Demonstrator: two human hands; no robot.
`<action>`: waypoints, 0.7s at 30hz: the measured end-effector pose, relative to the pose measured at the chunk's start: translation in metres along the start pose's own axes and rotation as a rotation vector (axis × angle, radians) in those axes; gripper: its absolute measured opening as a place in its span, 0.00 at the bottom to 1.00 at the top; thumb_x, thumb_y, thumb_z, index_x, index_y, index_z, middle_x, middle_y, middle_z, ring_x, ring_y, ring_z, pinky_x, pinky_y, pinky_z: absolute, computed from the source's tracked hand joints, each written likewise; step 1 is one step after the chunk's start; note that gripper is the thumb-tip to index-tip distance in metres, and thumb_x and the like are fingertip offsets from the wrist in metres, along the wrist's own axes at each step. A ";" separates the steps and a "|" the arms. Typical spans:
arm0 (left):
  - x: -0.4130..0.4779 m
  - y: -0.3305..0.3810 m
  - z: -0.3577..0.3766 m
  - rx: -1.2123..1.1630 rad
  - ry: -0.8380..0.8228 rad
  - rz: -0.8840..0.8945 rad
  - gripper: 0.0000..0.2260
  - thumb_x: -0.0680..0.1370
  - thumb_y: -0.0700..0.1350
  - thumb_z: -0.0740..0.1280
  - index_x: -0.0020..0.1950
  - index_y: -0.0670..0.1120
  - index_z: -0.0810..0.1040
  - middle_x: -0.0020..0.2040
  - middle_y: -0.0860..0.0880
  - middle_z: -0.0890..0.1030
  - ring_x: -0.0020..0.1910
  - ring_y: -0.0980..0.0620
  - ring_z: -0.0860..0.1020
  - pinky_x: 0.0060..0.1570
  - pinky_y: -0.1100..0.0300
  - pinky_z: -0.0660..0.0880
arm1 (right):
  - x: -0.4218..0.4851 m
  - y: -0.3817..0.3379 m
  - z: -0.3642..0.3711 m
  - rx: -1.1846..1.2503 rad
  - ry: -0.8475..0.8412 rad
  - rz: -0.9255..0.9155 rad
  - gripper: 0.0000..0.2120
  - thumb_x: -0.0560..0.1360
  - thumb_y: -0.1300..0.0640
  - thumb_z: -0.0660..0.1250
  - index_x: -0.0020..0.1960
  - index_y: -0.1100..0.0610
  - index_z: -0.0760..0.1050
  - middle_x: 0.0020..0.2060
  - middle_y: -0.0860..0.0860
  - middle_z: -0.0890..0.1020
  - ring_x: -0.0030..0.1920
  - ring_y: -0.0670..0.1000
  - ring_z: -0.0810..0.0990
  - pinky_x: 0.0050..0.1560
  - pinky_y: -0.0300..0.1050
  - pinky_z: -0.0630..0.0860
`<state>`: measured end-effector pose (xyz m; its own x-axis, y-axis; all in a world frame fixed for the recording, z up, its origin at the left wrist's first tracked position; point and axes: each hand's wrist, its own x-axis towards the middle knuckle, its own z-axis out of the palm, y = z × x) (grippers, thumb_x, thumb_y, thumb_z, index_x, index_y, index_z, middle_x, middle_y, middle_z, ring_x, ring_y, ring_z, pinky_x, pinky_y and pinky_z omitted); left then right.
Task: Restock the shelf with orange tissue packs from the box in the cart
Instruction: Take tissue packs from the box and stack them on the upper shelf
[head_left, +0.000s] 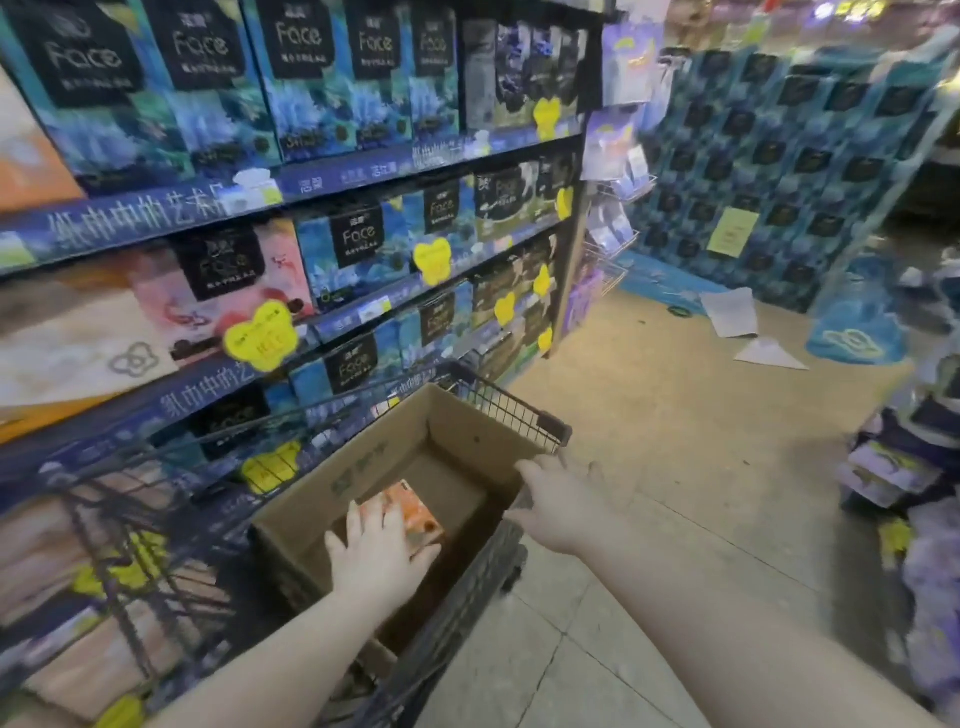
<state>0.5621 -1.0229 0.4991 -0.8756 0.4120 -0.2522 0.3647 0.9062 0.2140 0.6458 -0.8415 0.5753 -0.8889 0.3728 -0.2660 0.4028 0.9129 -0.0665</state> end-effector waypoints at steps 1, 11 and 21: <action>0.009 0.003 0.004 0.003 -0.007 -0.041 0.36 0.75 0.68 0.54 0.77 0.50 0.53 0.79 0.48 0.52 0.78 0.43 0.47 0.72 0.37 0.51 | 0.015 0.007 0.005 0.004 -0.013 -0.036 0.30 0.76 0.39 0.60 0.74 0.49 0.60 0.74 0.52 0.63 0.76 0.60 0.53 0.71 0.66 0.52; 0.051 0.053 0.043 -0.161 -0.096 -0.459 0.35 0.76 0.67 0.56 0.77 0.51 0.53 0.79 0.48 0.53 0.77 0.43 0.49 0.74 0.43 0.52 | 0.139 0.060 0.025 -0.008 -0.252 -0.354 0.30 0.78 0.40 0.58 0.76 0.51 0.56 0.75 0.53 0.60 0.77 0.59 0.51 0.72 0.65 0.49; 0.100 0.011 0.073 -0.377 -0.221 -0.717 0.35 0.75 0.64 0.61 0.77 0.51 0.54 0.78 0.48 0.57 0.76 0.46 0.57 0.73 0.49 0.60 | 0.236 0.011 0.064 -0.135 -0.468 -0.471 0.32 0.78 0.41 0.58 0.76 0.53 0.55 0.75 0.54 0.60 0.76 0.58 0.53 0.74 0.60 0.54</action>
<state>0.5015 -0.9650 0.4076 -0.7586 -0.2070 -0.6178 -0.4213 0.8791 0.2228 0.4545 -0.7543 0.4507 -0.7625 -0.1535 -0.6285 -0.0624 0.9844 -0.1647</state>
